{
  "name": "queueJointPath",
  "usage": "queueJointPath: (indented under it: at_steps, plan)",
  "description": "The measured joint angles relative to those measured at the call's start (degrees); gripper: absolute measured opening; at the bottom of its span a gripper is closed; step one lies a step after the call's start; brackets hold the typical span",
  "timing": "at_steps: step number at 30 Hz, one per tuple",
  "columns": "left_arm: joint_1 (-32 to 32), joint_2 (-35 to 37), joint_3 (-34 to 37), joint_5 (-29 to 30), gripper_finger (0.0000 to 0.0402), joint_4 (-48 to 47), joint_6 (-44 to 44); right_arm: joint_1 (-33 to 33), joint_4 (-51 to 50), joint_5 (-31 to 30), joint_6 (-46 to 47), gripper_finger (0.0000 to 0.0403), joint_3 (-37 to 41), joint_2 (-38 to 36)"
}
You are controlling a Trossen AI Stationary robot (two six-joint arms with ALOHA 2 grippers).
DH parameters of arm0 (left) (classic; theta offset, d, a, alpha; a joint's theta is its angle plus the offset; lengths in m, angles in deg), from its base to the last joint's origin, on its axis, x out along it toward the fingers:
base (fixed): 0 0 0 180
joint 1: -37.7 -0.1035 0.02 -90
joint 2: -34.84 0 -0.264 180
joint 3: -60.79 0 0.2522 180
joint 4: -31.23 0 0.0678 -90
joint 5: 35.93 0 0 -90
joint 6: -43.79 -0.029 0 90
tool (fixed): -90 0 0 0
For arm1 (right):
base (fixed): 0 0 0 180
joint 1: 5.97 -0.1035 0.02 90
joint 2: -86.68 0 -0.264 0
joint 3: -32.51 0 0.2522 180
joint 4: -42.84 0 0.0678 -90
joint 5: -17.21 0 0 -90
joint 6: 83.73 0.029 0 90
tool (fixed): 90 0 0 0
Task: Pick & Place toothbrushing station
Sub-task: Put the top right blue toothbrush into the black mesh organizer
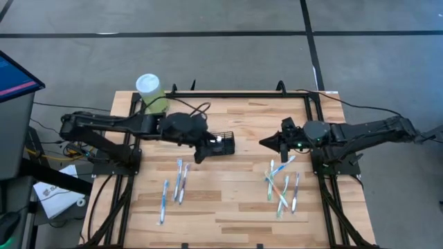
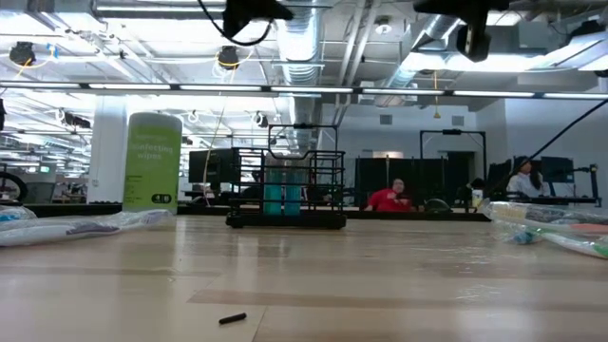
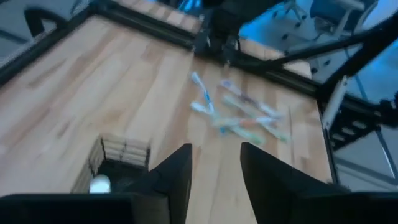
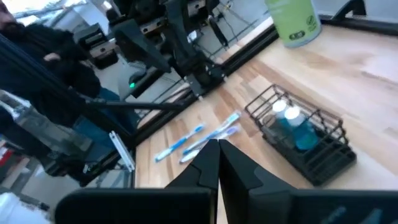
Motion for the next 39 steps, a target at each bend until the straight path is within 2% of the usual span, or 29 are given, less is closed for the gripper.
queueJointPath:
  at_steps: [9,18,24,39]
  plan:
    - [1.8,3.6,5.8,0.8,0.0112,3.4,4.6,-2.1,0.7,-0.3,5.4,0.0,0.0,1.6]
    - [2.0,3.8,8.8,-8.4,0.0113,3.1,11.8,-6.4,-0.5,-0.3,11.1,0.0,0.0,2.3]
    - [2.0,3.8,9.2,-9.7,0.0108,2.6,13.5,-8.4,-2.0,-0.3,13.7,0.0,0.0,2.7]
    - [2.0,3.8,9.2,-9.3,0.0106,2.0,13.5,-13.9,-25.0,1.4,38.1,0.0,0.0,2.6]
